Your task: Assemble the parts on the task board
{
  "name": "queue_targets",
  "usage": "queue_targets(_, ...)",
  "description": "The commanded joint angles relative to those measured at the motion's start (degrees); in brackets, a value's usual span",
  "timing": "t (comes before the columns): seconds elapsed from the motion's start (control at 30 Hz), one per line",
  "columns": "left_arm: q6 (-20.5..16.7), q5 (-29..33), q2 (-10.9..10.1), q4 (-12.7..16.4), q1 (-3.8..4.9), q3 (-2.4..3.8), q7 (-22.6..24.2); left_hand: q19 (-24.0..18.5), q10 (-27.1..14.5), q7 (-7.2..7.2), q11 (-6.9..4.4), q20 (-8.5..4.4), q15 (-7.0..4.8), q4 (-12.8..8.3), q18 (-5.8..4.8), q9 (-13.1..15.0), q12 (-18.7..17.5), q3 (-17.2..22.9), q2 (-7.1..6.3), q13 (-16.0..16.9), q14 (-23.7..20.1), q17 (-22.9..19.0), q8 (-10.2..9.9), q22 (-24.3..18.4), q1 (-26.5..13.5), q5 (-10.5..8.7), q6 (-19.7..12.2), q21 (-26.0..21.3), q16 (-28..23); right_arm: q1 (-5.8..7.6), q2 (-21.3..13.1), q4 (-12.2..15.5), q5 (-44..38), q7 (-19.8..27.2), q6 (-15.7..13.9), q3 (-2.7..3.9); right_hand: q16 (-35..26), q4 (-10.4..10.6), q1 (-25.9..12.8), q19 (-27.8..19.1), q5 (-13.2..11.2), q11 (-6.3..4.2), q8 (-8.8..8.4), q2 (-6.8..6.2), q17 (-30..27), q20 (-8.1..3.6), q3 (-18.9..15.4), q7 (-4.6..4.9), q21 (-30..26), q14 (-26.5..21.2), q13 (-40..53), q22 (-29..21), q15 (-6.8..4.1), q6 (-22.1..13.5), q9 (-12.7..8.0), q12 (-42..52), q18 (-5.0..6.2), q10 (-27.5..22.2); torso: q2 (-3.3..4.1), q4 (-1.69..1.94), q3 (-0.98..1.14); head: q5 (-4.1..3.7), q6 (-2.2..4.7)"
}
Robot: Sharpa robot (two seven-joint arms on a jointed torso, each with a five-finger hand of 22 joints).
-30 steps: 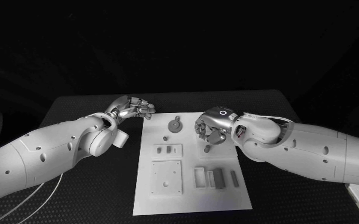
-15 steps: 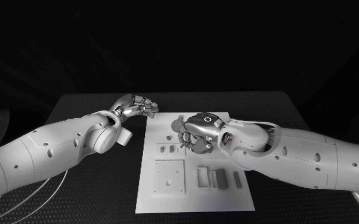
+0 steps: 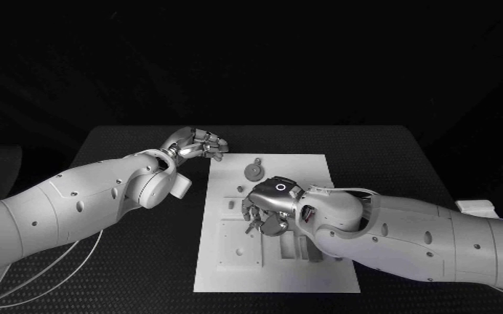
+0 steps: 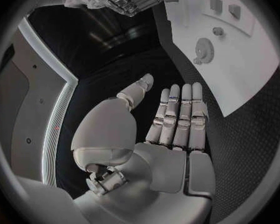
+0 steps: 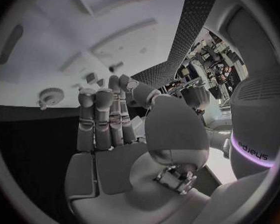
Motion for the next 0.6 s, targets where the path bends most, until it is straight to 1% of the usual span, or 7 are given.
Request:
queue_targets(0.03, 0.5, 0.13, 0.17, 0.1, 0.09, 0.04, 0.84, 0.54, 0.38, 0.27, -0.02, -0.04, 0.01, 0.1, 0.94, -0.06, 0.18, -0.29, -0.1, -0.07, 0.42, 0.08, 0.22, -0.09, 0.55, -0.06, -0.02, -0.22, -0.22, -0.5, 0.38, -0.73, -2.63, -0.01, 0.56, -0.58, -0.37, -0.08, -0.14, 0.06, 0.03, -0.04, -0.22, 0.57, 0.1, -0.26, 0.13, -0.02, 0.31, 0.04, 0.07, 0.06, -0.19, 0.2, -0.02, -0.23, 3.35, -0.32, 0.01, -0.02, 0.05, 0.4, -0.29)
queue_targets(0.07, 0.56, 0.13, 0.22, 0.08, 0.09, 0.04, 0.84, 0.54, 0.39, 0.27, -0.02, -0.04, 0.01, 0.1, 0.94, -0.07, 0.18, -0.29, -0.11, -0.08, 0.42, 0.08, 0.22, -0.09, 0.55, -0.06, -0.01, -0.22, -0.23, -0.62, 0.48, -0.99, -2.95, -0.26, 0.59, -0.83, -0.37, -0.08, -0.14, 0.06, 0.03, -0.04, -0.22, 0.57, 0.11, -0.26, 0.13, -0.01, 0.31, 0.04, 0.08, 0.07, -0.19, 0.2, -0.01, -0.23, 3.35, -0.32, 0.0, -0.05, 0.03, 0.47, -0.34)
queue_targets(0.13, 0.54, 0.13, 0.21, 0.09, 0.09, 0.04, 0.84, 0.54, 0.4, 0.27, -0.02, -0.04, 0.01, 0.11, 0.94, -0.07, 0.18, -0.29, -0.1, -0.09, 0.42, 0.09, 0.22, -0.1, 0.55, -0.06, -0.01, -0.22, -0.24, -0.75, 0.49, -1.13, -3.03, -0.36, 0.62, -0.94, -0.37, -0.09, -0.14, 0.06, 0.03, -0.04, -0.22, 0.57, 0.11, -0.27, 0.13, -0.01, 0.31, 0.04, 0.1, 0.07, -0.18, 0.19, 0.01, -0.24, 3.35, -0.33, -0.01, -0.05, 0.01, 0.51, -0.42)
queue_targets(0.43, 0.56, 0.12, 0.08, 0.11, 0.09, 0.04, 0.77, 0.54, 0.41, 0.26, -0.03, -0.04, 0.01, 0.11, 0.93, -0.09, 0.18, -0.31, -0.11, -0.14, 0.44, 0.13, 0.23, -0.12, 0.56, -0.06, 0.0, -0.25, -0.3, -0.81, 0.54, -1.69, -2.99, -0.52, 1.37, -0.96, -0.38, -0.09, -0.16, 0.06, 0.03, -0.04, -0.22, 0.57, 0.14, -0.28, 0.14, -0.01, 0.3, 0.06, 0.16, 0.09, -0.18, 0.16, 0.06, -0.27, 3.35, -0.33, -0.02, -0.08, 0.06, 0.51, -0.46)
queue_targets(0.47, 0.53, 0.12, 0.06, 0.14, 0.09, 0.04, 0.77, 0.55, 0.41, 0.26, -0.03, -0.04, 0.01, 0.11, 0.93, -0.09, 0.18, -0.31, -0.11, -0.15, 0.44, 0.14, 0.23, -0.12, 0.56, -0.06, 0.0, -0.25, -0.31, -0.81, 0.49, -1.81, -2.97, -0.54, 1.35, -0.96, -0.38, -0.08, -0.17, 0.06, 0.03, -0.03, -0.22, 0.58, 0.15, -0.27, 0.14, 0.0, 0.29, 0.06, 0.17, 0.1, -0.18, 0.15, 0.07, -0.27, 3.35, -0.33, 0.0, -0.07, 0.06, 0.48, -0.61)
queue_targets(0.6, 0.48, 0.12, -0.01, 0.12, 0.09, 0.04, 0.79, 0.55, 0.42, 0.26, -0.03, -0.04, 0.01, 0.11, 0.93, -0.1, 0.18, -0.31, -0.12, -0.18, 0.45, 0.16, 0.23, -0.13, 0.57, -0.06, -0.01, -0.26, -0.34, -0.81, 0.26, -1.86, -2.45, -0.53, 0.84, -0.96, -0.41, -0.07, -0.22, 0.05, 0.03, -0.01, -0.25, 0.61, 0.17, -0.27, 0.15, 0.02, 0.27, 0.03, 0.22, 0.11, -0.16, 0.07, 0.12, -0.34, 3.35, -0.4, -0.01, -0.09, 0.05, 0.48, -0.53)
